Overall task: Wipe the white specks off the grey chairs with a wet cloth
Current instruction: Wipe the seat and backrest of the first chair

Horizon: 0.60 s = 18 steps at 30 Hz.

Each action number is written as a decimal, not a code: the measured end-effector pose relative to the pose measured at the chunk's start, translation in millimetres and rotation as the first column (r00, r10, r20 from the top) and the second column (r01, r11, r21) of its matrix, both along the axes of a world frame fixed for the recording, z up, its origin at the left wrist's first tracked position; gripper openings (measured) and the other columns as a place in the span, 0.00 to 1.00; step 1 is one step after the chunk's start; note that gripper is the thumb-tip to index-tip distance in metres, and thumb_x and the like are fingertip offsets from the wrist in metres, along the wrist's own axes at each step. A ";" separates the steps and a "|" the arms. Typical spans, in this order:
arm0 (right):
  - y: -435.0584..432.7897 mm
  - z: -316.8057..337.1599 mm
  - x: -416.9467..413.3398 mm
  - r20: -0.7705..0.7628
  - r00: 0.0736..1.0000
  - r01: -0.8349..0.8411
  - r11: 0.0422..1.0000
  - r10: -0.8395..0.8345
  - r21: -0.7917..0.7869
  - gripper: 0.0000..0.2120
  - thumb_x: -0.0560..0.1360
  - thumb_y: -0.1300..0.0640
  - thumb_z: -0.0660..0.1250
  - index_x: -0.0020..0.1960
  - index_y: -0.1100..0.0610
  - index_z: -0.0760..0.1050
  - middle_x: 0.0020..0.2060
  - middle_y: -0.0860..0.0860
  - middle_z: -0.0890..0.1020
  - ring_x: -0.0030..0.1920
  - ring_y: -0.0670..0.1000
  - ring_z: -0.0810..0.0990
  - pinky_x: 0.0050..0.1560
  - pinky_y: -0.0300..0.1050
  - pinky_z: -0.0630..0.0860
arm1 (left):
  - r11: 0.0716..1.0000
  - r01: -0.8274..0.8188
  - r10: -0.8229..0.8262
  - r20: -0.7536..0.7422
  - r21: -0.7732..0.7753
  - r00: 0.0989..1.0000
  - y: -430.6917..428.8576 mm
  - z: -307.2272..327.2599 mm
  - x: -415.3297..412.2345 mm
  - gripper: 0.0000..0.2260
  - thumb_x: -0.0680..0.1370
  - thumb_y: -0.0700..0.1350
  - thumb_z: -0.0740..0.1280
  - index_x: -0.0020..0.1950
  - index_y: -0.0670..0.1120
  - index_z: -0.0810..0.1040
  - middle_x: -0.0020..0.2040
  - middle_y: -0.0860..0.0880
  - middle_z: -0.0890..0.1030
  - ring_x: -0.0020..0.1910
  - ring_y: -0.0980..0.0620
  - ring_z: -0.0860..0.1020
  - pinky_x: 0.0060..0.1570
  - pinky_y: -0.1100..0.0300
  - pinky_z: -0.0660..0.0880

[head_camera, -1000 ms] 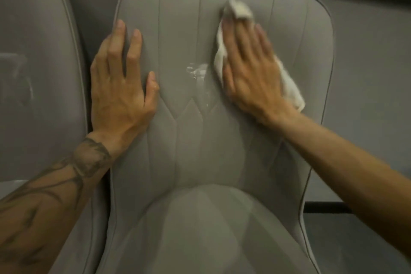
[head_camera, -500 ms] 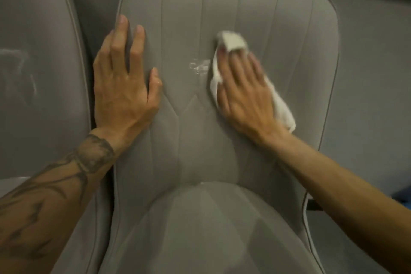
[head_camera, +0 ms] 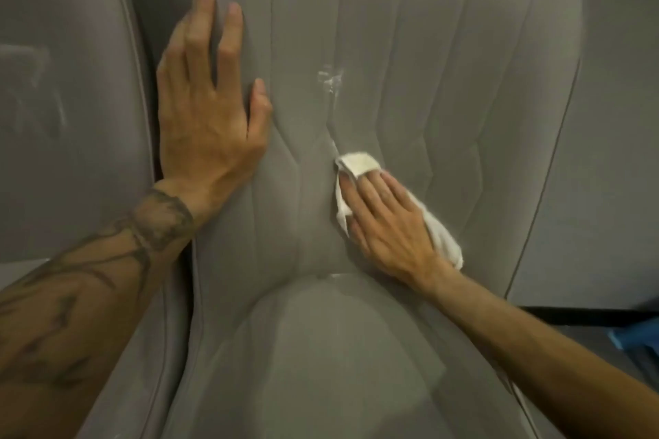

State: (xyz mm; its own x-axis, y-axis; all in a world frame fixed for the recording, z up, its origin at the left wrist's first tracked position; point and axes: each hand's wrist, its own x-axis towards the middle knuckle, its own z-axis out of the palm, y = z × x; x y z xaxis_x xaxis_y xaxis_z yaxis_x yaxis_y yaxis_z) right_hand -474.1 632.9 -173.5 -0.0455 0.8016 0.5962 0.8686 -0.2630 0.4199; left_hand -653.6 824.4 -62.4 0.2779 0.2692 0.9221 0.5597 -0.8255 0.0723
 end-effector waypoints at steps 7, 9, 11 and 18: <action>50.5 55.6 18.7 -0.058 0.996 0.086 0.915 -0.068 0.394 0.30 0.86 0.51 0.50 0.85 0.60 0.48 0.84 0.56 0.53 0.85 0.56 0.50 0.84 0.53 0.46 | 0.999 -0.038 0.037 0.030 0.022 0.999 3.6 -3.1 1.3 0.29 0.84 0.51 0.60 0.83 0.42 0.61 0.82 0.38 0.62 0.78 0.37 0.65 0.78 0.48 0.60; 32.1 6.0 8.7 -0.054 0.998 0.003 0.969 0.011 0.249 0.31 0.85 0.51 0.55 0.84 0.61 0.51 0.83 0.57 0.57 0.84 0.56 0.52 0.84 0.53 0.47 | 0.998 -0.053 0.053 0.028 0.027 0.998 4.3 -4.1 1.2 0.28 0.84 0.52 0.59 0.83 0.42 0.62 0.81 0.38 0.63 0.78 0.37 0.66 0.77 0.47 0.61; 2.8 -43.6 2.7 0.022 0.993 -0.120 0.993 0.120 0.018 0.28 0.83 0.52 0.63 0.81 0.60 0.64 0.78 0.57 0.69 0.80 0.58 0.65 0.83 0.53 0.56 | 0.998 -0.061 0.060 0.031 0.027 0.998 3.6 -3.8 1.1 0.28 0.84 0.52 0.59 0.83 0.43 0.62 0.80 0.38 0.65 0.77 0.37 0.67 0.76 0.47 0.62; 15.5 -31.6 22.1 0.098 0.988 -0.125 0.989 0.118 0.072 0.28 0.86 0.54 0.58 0.84 0.58 0.56 0.79 0.56 0.65 0.80 0.58 0.62 0.84 0.54 0.48 | 0.993 -0.118 0.118 0.014 0.004 0.993 2.7 -4.6 1.4 0.26 0.85 0.53 0.56 0.81 0.43 0.65 0.78 0.37 0.68 0.75 0.35 0.69 0.74 0.46 0.63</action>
State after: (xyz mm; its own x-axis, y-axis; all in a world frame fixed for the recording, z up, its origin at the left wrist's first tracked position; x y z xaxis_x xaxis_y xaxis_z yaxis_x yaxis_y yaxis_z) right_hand -452.1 648.4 -205.0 -0.1980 0.7381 0.6450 0.8543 -0.1926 0.4827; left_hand -652.2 827.1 -67.0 0.2318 0.2946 0.9271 0.6520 -0.7543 0.0767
